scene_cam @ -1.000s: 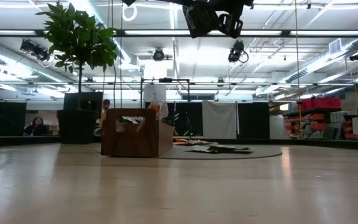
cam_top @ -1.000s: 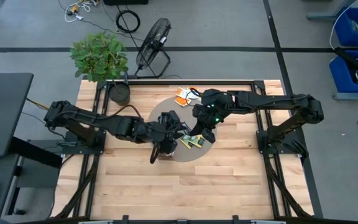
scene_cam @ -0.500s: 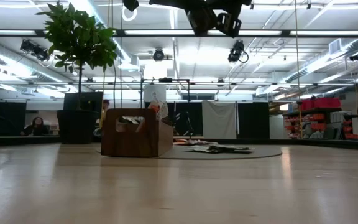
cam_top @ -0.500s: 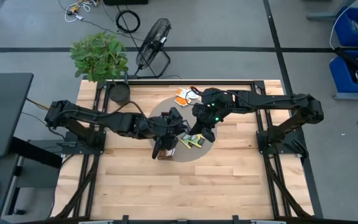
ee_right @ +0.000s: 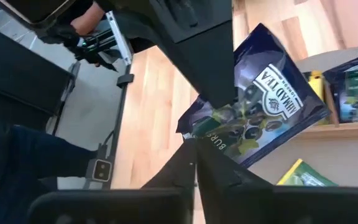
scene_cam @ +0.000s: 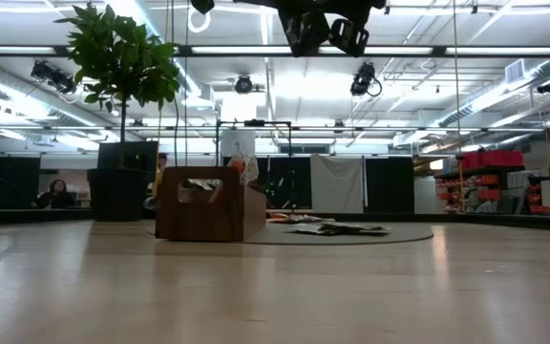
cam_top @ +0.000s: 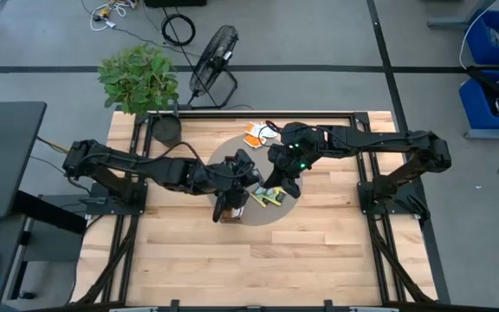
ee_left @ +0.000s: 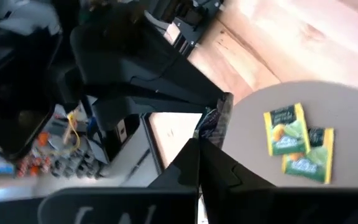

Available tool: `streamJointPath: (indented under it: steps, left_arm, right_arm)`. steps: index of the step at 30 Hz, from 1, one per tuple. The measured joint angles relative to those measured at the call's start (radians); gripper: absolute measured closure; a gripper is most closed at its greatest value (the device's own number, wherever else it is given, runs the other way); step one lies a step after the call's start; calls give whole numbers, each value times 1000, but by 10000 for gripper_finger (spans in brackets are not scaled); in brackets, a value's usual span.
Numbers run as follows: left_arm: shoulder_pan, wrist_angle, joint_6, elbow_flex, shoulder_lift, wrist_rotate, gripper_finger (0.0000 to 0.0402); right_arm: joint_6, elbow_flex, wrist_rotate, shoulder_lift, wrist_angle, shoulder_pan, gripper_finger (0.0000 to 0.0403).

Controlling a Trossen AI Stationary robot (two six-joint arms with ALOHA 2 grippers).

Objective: Pick & Place Tea
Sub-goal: Put the violet tea bag into the top section of the wooden organizer

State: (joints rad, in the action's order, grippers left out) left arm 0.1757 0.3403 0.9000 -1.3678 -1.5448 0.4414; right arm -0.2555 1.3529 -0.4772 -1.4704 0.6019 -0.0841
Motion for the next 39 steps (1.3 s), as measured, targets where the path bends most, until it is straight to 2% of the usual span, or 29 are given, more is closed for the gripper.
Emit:
streamJointPath:
  steps: [9,15,21,28,30,35,39]
  left_arm:
    - [3,-12,-253,0,3,13,400]
    - [6,-54,-399,0,50,-40,401]
    - [7,-171,-495,0,128,-190,401]
    - [18,-333,-492,-1,169,-326,401]
    - [25,-345,-501,0,173,-321,401]
    - [25,-395,-650,1,172,-253,401]
    - [25,-496,-740,0,175,-130,401]
  right_arm:
    - [-16,0,-39,59,14,-13,307]
    - [-36,0,-40,139,17,-39,266]
    - [-73,1,-39,196,14,-52,245]
    - [-155,1,-65,193,-58,-52,234]
    - [-152,1,-69,193,-95,-52,230]
    - [-79,1,-26,193,-156,-45,225]
    - [1,1,46,193,-160,-12,225]
